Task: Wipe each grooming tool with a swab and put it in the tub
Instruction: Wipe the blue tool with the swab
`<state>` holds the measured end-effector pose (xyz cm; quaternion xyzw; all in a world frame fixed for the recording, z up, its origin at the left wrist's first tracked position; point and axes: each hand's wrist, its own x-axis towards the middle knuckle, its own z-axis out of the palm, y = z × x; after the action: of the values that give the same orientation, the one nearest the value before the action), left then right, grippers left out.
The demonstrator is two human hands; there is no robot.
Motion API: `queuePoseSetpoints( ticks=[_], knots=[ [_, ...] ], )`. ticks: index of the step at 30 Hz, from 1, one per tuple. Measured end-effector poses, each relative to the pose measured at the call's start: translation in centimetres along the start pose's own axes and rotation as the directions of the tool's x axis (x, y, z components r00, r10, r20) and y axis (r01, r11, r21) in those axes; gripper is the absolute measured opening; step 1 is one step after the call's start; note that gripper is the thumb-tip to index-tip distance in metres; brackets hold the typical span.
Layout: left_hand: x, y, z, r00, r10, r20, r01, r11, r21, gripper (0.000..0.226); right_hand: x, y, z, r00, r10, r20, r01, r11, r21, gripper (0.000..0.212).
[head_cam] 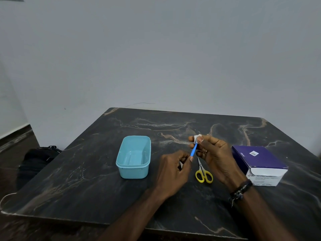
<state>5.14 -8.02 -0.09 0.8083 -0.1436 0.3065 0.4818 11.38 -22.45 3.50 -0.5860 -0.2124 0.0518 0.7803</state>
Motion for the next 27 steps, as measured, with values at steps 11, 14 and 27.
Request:
queuePoseSetpoints(
  ticks=[11,14,27],
  knots=[
    [0.10,0.00,0.01,1.000,-0.010,0.007,0.010,1.000,0.002,0.010,-0.04,-0.06,0.21,1.000,0.017,-0.008,-0.017,1.000,-0.007,0.052],
    [0.13,0.07,0.04,1.000,-0.003,0.006,0.003,1.000,0.007,0.011,-0.07,0.07,-0.04,0.998,0.001,-0.069,-0.001,1.000,0.006,0.047],
    [0.21,0.02,0.07,1.000,0.006,-0.011,-0.006,1.000,0.014,0.008,-0.31,-0.15,0.21,0.993,-0.003,-0.115,0.006,0.999,0.032,0.036]
  ],
)
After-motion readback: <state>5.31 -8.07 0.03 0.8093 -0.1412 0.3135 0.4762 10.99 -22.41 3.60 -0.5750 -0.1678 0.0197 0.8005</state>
